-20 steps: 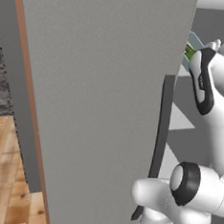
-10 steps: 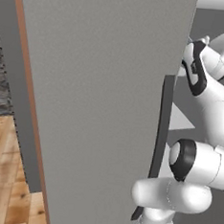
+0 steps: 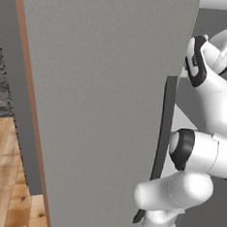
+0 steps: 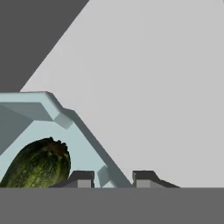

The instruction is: Take the squash and avocado out of the freezer and place them in the tupperware container on the counter. Then put the tupperware containing the vegetables back in the freezer.

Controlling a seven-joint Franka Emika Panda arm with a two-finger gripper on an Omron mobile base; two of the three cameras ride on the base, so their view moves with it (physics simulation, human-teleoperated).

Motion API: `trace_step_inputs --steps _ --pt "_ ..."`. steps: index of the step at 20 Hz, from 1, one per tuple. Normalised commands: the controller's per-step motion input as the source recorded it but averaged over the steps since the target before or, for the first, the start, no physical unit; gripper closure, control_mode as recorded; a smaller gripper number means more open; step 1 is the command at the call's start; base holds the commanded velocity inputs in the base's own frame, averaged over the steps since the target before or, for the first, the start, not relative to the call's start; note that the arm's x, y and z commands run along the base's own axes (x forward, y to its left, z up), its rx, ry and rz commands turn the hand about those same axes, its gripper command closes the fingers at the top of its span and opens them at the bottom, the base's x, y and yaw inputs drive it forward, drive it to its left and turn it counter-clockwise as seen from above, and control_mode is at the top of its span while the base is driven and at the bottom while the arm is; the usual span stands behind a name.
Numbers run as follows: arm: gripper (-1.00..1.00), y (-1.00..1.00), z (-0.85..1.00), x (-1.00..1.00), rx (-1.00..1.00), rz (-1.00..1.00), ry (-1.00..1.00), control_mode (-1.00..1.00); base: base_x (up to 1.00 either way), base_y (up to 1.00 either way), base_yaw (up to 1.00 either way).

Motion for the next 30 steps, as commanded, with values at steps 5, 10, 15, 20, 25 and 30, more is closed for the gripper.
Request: trace_step_inputs --steps 5,10,15,20,25,30 --pt "1.0 0.0 -0.19 0.57 0.0 0.01 0.0 -1.0 0.0 0.0 0.0" --pt "-1.0 0.0 -0.18 0.42 0.0 0.0 -0.01 -1.0 0.0 0.0 0.0" --pt "-1.0 0.0 -0.07 0.12 0.0 0.01 -0.08 -1.0 0.0 0.0 0.0" --pt "-1.0 0.0 0.0 -0.36 0.0 0.01 -0.29 -1.0 0.0 0.0 0.0" --pt "-1.0 0.0 0.0 -0.97 0.0 0.0 -0.45 -1.0 0.0 0.0 0.0" --pt "-1.0 0.24 0.15 -1.0 -0.02 0.0 -0.39 -1.0 0.0 0.0 0.0"
